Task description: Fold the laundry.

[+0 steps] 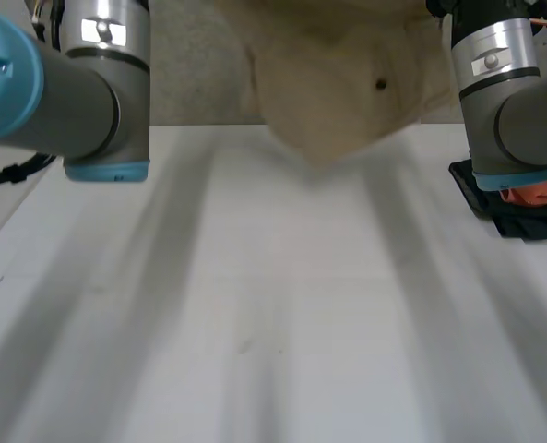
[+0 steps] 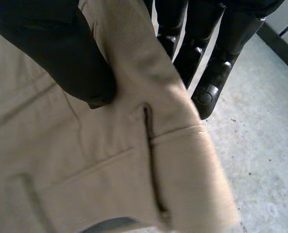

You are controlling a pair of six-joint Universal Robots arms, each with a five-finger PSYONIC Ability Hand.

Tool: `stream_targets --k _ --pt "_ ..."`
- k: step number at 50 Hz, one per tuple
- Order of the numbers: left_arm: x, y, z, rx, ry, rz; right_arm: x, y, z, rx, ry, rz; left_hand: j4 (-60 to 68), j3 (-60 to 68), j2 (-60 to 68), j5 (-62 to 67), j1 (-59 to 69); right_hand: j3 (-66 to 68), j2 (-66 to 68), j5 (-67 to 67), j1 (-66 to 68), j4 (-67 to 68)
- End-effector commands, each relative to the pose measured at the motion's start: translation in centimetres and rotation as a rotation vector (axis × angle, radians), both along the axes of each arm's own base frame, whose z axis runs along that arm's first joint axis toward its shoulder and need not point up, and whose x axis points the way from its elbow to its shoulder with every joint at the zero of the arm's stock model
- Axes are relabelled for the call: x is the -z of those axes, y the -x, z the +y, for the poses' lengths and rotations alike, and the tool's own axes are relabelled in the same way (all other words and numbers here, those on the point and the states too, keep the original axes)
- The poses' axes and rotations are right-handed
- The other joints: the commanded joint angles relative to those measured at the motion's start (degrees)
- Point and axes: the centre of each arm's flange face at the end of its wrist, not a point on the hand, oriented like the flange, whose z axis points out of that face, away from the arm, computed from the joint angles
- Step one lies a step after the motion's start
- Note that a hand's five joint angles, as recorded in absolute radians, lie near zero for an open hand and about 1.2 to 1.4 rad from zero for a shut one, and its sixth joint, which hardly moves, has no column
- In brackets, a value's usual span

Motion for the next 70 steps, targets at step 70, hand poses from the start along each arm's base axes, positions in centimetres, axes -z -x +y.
stream_targets --k 70 --pt "28.3 -1.7 3.4 0.225 -1.064 -0.617 23.7 4.5 12.2 -0.029 -1.030 0.463 -28.12 -27.75 -28.13 -26.14 -24.88 12.06 12.54 13.46 23.31 11.36"
